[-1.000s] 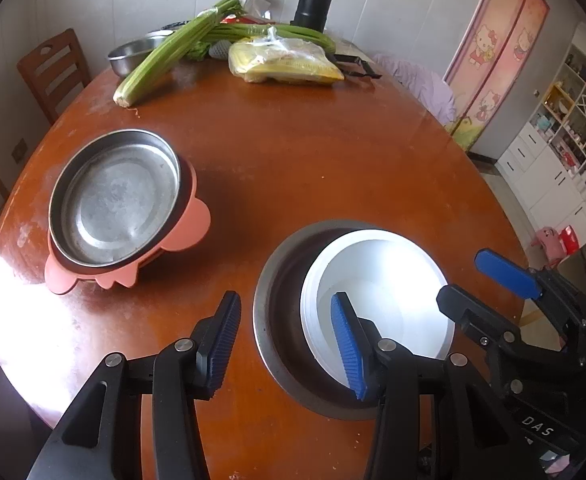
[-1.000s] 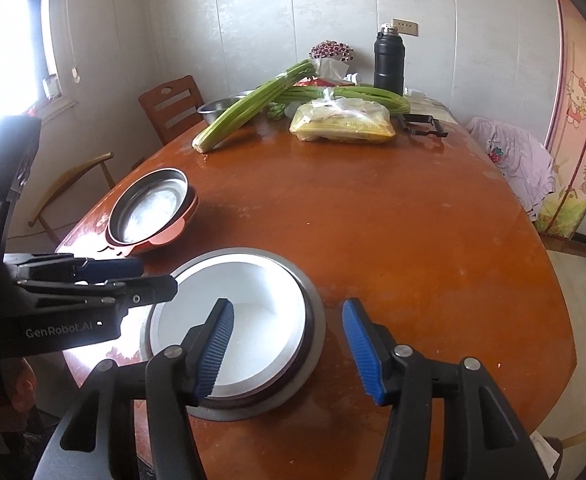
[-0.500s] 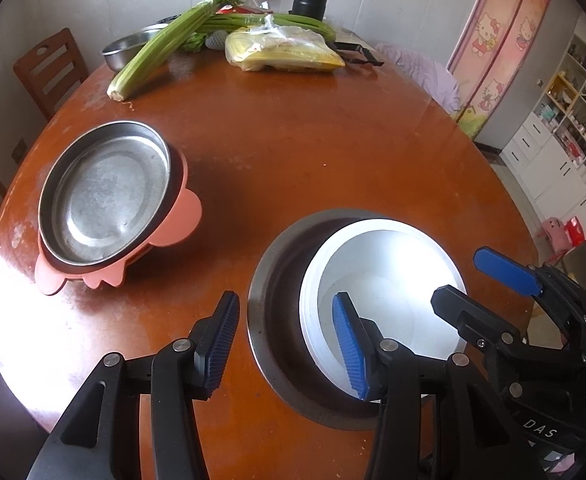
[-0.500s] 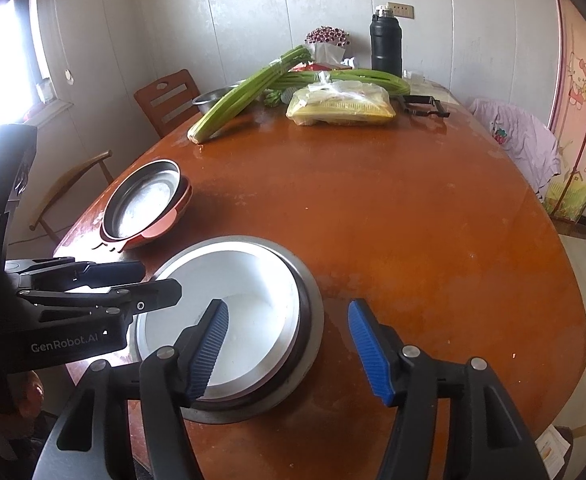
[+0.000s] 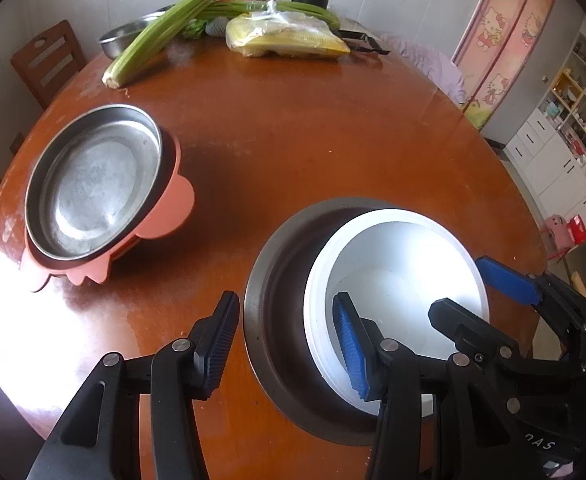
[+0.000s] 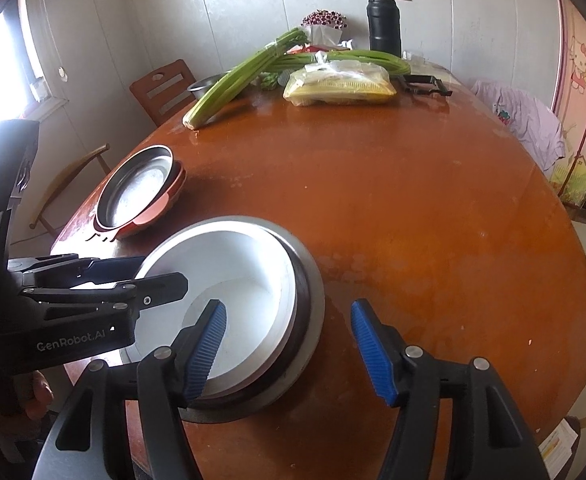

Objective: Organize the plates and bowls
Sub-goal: 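Grasp the rim of the steel basin with the left tool, then lift the basin with nested bowls toward the orange pig bowl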

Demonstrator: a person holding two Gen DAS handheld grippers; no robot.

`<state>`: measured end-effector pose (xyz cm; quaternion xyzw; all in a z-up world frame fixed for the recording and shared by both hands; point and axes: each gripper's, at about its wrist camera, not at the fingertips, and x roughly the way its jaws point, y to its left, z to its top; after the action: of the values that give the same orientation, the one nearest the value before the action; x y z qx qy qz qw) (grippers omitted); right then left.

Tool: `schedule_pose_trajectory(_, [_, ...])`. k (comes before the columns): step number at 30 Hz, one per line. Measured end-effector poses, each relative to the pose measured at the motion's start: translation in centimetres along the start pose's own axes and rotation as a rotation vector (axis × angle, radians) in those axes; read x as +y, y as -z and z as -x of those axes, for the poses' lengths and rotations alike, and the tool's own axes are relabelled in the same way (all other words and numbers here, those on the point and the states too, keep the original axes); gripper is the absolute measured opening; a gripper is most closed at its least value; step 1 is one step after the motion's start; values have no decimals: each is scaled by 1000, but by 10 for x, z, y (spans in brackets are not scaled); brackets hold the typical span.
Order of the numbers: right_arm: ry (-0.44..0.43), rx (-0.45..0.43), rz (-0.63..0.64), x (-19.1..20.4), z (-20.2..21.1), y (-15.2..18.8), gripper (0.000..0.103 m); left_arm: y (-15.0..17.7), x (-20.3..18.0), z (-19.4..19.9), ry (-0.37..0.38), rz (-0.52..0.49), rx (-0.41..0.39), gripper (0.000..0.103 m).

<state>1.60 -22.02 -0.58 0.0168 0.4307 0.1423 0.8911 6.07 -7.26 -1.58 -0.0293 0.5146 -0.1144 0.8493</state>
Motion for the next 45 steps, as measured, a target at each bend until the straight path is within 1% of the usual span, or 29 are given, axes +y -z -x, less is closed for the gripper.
schedule_pose_trajectory(2, [-2, 10, -2, 0, -3, 0, 64, 0, 1, -4, -6, 5, 3, 61])
schedule_pose_trajectory(3, [-3, 15, -5, -1, -5, 1, 65, 1, 2, -5, -8, 5, 5, 61])
schedule_pose_trajectory(7, [-20, 34, -14, -1, -12, 3, 65, 2, 4, -9, 10, 17, 12, 62])
schedule_pose_trajectory(12, [-40, 48, -17, 1, -18, 4, 65, 4, 5, -18, 10, 18, 32, 62])
schedule_pose_trajectory(22, [-107, 63, -48, 1, -24, 5, 65, 4, 6, -23, 44, 43, 35, 62])
schedule_pose_trajectory(24, [-113, 58, -46, 1, -24, 5, 64, 3, 6, -23, 49, 46, 38, 62])
schedule_pose_trajectory(25, [-112, 57, -46, 2, -24, 5, 64, 3, 6, -23, 57, 48, 41, 59])
schedule_pose_trajectory(27, [-118, 53, -45, 2, -24, 5, 64, 4, 6, -22, 75, 49, 44, 51])
schedule_pose_trajectory(28, [-124, 52, -45, 3, -23, 5, 63, 4, 4, -21, 84, 48, 45, 44])
schedule_pose_trajectory(34, [-130, 54, -41, 7, -23, 4, 62, 4, 7, -17, 80, 56, 45, 44])
schedule_pose_trajectory(45, [-142, 15, 11, 34, -12, -14, 62, -3, 32, 13, 70, 83, -18, 45])
